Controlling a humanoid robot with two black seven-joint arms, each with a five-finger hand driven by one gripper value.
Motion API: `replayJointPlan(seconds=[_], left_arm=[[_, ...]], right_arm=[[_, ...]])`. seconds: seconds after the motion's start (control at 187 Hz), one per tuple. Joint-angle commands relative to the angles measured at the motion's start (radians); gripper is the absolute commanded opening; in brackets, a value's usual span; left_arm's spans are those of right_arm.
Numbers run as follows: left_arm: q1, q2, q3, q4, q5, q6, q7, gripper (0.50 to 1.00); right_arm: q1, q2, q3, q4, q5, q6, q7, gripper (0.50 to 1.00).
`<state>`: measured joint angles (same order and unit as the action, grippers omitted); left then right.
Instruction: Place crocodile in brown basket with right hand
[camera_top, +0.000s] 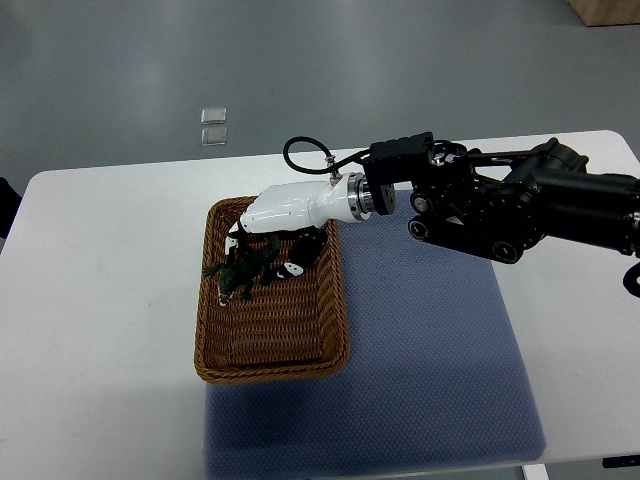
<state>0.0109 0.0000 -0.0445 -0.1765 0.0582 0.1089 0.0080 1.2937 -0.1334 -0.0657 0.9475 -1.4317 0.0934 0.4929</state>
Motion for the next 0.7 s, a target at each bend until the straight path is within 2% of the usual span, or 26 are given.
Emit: replayJointPlan(seconds=[0.0,0.075,0.155,0.358,0.455,0.497,0.695], left_arm=[[0.0,0.0,0.0,-0.001,0.0,0.0,0.0,1.0],[0.0,0.0,0.0,0.0,0.0,0.0,0.0,1.0],[0.0,0.0,0.0,0.0,0.0,0.0,0.0,1.0],[0.0,0.0,0.0,-0.001,0.0,0.0,0.0,1.0],[0.0,0.0,-0.002,-0.001,0.0,0.0,0.0,1.0],[0.0,0.0,0.0,-0.001,0.0,0.0,0.0,1.0],[0.0,0.0,0.0,-0.001,0.0,0.0,0.0,1.0]], right_arm=[[-0.005,0.001,0.0,-0.007,-0.003,-0.001,-0.002,0.748],[-0.005,0.001,0.0,-0.013,-0.003,-0.001,-0.002,0.782],[-0.005,0.001,0.0,-0.016,-0.003,-0.001,-0.002,0.791],[-0.013,-0.009,-0.002,-0.026,-0.004,-0.006,-0.004,0.854],[-0.011,-0.015,0.009,-0.027,0.002,-0.009,-0.005,0.864],[-0.011,-0.017,0.014,-0.035,0.011,-0.012,-0.005,0.893],[-0.045,-0.031,0.162,-0.119,0.048,0.003,-0.025,0.901]])
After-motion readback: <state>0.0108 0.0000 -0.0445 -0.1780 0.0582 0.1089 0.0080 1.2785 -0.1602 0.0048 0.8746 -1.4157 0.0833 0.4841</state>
